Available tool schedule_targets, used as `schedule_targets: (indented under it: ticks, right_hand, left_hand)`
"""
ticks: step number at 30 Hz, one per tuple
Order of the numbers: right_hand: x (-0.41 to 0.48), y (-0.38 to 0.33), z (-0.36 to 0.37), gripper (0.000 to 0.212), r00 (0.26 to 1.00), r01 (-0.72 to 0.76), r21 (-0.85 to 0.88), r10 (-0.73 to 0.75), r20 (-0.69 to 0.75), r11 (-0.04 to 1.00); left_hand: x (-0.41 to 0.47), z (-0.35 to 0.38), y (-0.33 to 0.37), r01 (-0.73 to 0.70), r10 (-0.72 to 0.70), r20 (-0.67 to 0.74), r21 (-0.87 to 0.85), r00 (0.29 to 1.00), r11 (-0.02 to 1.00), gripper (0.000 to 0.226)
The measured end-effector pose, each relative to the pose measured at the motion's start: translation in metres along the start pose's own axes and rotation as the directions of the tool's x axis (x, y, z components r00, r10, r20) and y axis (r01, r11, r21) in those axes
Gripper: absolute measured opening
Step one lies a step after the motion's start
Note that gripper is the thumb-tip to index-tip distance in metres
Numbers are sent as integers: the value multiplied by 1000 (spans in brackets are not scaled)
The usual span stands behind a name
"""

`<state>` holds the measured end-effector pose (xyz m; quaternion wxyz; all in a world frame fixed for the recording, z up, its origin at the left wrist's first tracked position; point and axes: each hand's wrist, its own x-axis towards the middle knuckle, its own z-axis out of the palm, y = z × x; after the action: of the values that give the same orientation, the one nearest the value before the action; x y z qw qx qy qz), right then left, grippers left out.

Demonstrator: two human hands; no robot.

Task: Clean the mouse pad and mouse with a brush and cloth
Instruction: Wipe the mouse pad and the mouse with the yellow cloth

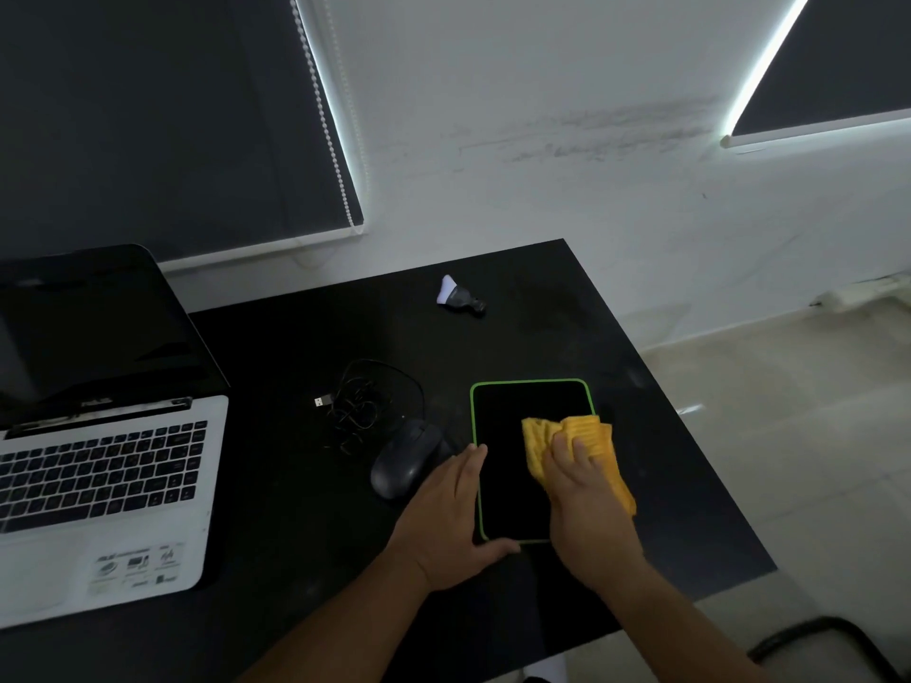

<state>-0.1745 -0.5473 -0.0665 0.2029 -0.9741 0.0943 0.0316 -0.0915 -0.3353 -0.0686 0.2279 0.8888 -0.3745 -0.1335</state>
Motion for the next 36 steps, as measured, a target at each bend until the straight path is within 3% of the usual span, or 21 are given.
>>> schedule_targets:
  ticks: [4, 6, 9, 10, 14, 16, 19, 21, 23, 26, 28, 30, 31, 33, 36]
  right_hand:
    - [-30, -18, 21, 61, 924, 361, 13, -359, 129, 933]
    - [-27, 1, 17, 58, 930, 355, -10, -352, 102, 935]
    - [-14, 15, 5, 58, 992, 122, -17, -122, 5, 992]
    - [-14, 7, 7, 58, 991, 130, -24, -131, -15, 991]
    - [-30, -18, 23, 56, 874, 478, 7, -477, 92, 878]
    - [-29, -4, 16, 55, 859, 498, 61, -502, 103, 865]
    - [-27, -4, -7, 50, 958, 270, 335, -287, 1, 902]
    - [-23, -21, -22, 42, 998, 56, 615, -22, -62, 787]
    - [-15, -42, -29, 37, 975, -78, 764, 210, -76, 640]
    - [3, -65, -36, 32, 907, -172, 895, 420, -19, 411]
    - [18, -79, -39, 30, 871, -217, 948, 484, 81, 232]
    - [31, -93, -43, 27, 870, -211, 961, 482, 102, 179]
    - [38, -97, -40, 27, 886, -187, 946, 461, 47, 264]
    - [50, -107, -34, 32, 930, -147, 826, 362, -73, 545]
    - [64, -122, -20, 48, 987, -74, 574, 143, -77, 815]
  left_hand:
    - [1, 3, -4, 3, -1, 26, -63, 1000, 998, 116]
    - [1, 3, -4, -6, 7, 11, -50, 1000, 999, 116]
    - [1, 2, -2, -20, 20, 1, -10, 1000, 1000, 118]
    - [2, 1, -3, -23, 23, 1, -6, 1000, 1000, 118]
    - [3, -1, -3, -32, 33, 59, -8, 998, 999, 114]
    - [2, -1, 0, -55, 54, 57, 15, 997, 998, 110]
    - [-2, -5, 9, -97, 93, 36, 135, 995, 986, 98]
    - [-10, -11, 8, -157, 169, -46, 202, 985, 967, 83]
    - [-22, -19, -1, -153, 198, -217, 206, 956, 967, 68]
    - [-38, -34, -27, 146, -86, -417, 115, 905, 983, 66]
    - [-45, -37, -42, 314, -272, -419, 34, 866, 949, 74]
    - [-48, -36, -52, 359, -345, -376, -35, 860, 933, 85]
    - [-49, -33, -55, 365, -359, -358, -54, 862, 930, 88]
    - [-49, -30, -60, 376, -381, -347, -85, 857, 923, 90]
    - [-47, -27, -62, 374, -393, -367, -125, 843, 919, 82]
